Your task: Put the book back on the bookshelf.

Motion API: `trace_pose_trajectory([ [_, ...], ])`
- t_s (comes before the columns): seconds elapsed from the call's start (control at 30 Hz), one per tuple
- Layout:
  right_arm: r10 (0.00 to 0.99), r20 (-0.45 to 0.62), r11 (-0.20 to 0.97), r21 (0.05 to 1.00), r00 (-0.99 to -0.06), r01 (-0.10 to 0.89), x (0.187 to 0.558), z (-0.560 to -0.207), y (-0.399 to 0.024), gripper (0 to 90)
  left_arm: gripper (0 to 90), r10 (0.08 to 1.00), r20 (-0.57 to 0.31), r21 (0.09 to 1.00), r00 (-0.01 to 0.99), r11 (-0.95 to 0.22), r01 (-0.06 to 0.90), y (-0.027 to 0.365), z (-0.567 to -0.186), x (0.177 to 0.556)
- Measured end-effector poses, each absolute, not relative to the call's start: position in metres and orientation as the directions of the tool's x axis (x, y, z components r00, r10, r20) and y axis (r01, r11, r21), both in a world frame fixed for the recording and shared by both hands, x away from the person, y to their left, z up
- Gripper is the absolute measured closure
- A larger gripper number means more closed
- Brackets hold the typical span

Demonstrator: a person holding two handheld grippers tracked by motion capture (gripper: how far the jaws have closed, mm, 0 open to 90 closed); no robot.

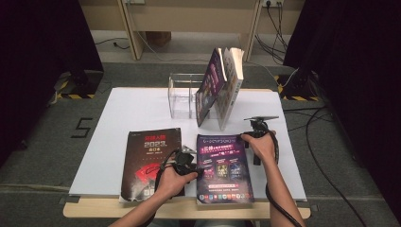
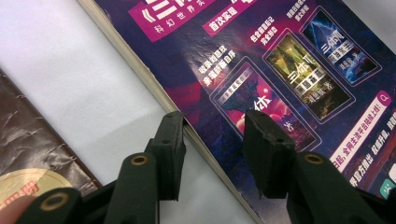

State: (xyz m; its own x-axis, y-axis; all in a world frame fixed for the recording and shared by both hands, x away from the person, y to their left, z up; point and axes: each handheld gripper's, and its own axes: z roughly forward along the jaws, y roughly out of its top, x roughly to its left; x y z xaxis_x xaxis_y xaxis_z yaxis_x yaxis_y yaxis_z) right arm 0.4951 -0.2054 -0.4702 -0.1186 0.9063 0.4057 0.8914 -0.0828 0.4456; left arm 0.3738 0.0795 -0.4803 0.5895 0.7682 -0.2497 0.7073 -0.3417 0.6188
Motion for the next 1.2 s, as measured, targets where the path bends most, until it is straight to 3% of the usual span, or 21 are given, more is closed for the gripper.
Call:
trace_pose_trajectory([
  [0.93, 0.907, 0.409, -0.077, 0.389, -0.098, 0.918, 0.4967, -0.4671, -0.2054, 67.1, 58.7, 0.765, -0.241, 0.617, 0.597, -0.354, 0.703, 0.0794, -0.4797, 0.3745],
  [1.2, 0.912, 0.4, -0.081, 0.39, -0.089, 0.917, 0.4958, -0.4656, -0.2044, 71.3, 58.6, 0.764, -0.24, 0.619, 0.599, -0.355, 0.701, 0.0797, -0.48, 0.3745],
])
